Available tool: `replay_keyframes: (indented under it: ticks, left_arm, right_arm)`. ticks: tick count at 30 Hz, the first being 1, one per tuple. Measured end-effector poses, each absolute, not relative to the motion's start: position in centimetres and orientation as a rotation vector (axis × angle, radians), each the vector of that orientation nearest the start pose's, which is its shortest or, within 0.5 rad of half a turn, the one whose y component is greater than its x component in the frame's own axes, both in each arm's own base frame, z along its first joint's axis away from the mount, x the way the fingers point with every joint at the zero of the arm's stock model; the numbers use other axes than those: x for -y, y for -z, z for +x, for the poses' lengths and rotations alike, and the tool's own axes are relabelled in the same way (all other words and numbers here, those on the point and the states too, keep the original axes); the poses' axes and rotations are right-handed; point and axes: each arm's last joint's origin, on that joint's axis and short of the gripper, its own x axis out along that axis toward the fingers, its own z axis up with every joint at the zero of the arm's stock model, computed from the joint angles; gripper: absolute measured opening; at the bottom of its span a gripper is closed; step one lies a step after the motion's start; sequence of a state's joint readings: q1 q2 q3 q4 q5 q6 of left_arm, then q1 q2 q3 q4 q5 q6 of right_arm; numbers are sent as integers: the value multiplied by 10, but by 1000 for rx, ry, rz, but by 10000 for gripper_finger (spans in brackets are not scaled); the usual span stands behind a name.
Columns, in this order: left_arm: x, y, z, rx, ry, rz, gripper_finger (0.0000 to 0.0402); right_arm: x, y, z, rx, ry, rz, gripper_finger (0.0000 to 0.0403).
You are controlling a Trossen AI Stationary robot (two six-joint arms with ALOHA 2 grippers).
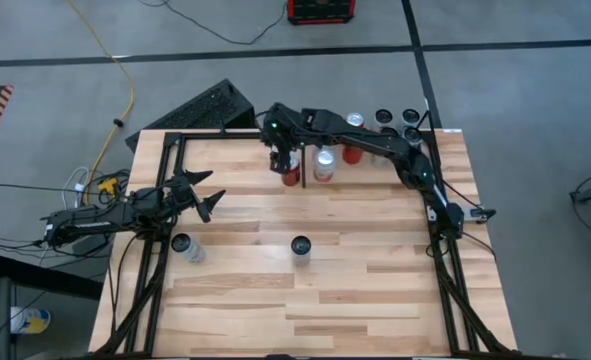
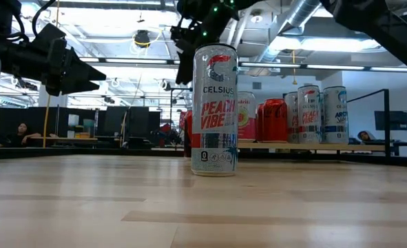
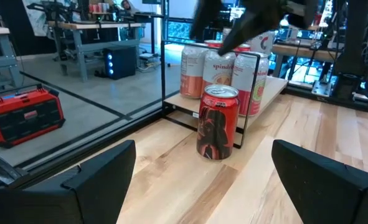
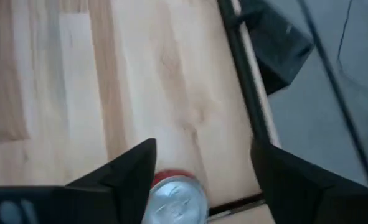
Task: Place canned beverage on shelf
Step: Put the red soda can on the shelf
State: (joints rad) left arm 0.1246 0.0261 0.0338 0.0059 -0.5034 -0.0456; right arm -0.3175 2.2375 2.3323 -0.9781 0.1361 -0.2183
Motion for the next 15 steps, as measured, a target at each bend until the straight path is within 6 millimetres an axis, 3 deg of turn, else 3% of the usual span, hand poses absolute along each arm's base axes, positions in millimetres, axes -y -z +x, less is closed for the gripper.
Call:
replay_keyframes:
  ticks: [6, 15]
  left_arm:
    - [-26, -174, 91, 28, -629, -47, 361]
    - [-26, -174, 91, 28, -628, -47, 361]
  right_arm:
    - [148, -307, 468, -960, 235, -265, 336]
    - [153, -288, 467, -1054, 197, -241, 363]
